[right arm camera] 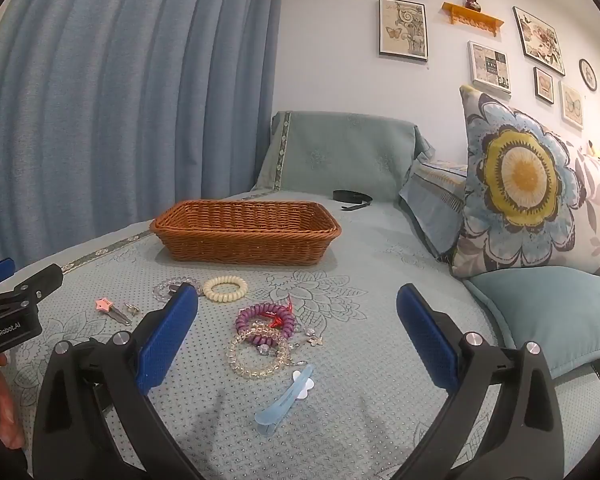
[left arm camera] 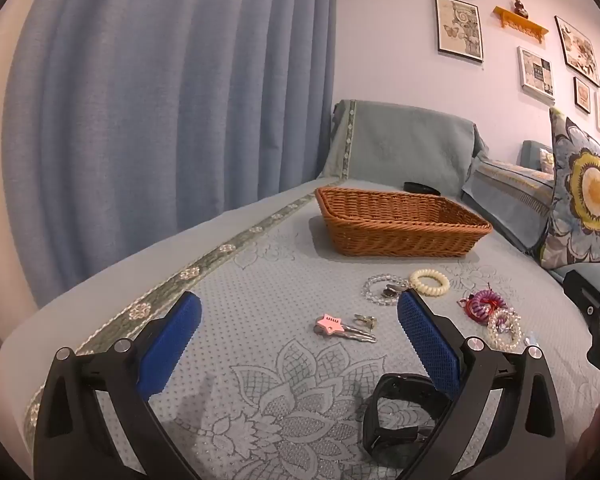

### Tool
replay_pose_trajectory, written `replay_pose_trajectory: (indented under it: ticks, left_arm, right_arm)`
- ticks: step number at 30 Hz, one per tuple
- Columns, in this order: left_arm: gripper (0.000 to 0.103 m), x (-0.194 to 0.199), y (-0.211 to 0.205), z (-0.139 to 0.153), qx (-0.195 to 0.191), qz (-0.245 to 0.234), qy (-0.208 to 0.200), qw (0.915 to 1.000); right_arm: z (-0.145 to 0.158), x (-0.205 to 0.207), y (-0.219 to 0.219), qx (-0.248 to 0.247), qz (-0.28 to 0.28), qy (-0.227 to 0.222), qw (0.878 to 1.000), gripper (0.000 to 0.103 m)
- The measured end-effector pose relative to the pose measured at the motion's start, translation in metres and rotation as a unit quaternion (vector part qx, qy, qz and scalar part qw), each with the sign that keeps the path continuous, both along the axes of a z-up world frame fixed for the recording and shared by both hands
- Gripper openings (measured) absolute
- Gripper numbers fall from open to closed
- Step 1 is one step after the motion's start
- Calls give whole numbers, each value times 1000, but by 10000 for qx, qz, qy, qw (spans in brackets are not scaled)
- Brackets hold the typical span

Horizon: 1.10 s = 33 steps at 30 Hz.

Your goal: Organize jewelry

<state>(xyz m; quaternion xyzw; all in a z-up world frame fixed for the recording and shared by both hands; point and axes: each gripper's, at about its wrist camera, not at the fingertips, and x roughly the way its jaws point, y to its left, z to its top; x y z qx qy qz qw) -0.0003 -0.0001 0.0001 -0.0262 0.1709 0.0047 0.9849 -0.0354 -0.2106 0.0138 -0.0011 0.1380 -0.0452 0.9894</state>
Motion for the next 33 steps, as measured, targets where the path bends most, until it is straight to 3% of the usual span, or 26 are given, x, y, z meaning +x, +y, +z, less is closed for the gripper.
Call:
replay_pose_trajectory:
  ticks: [33]
  left_arm:
    - [95, -1, 0, -1, 16, -5, 0, 10000]
  right_arm:
    - [-3, 0, 1, -118, 28, -74, 9999, 95]
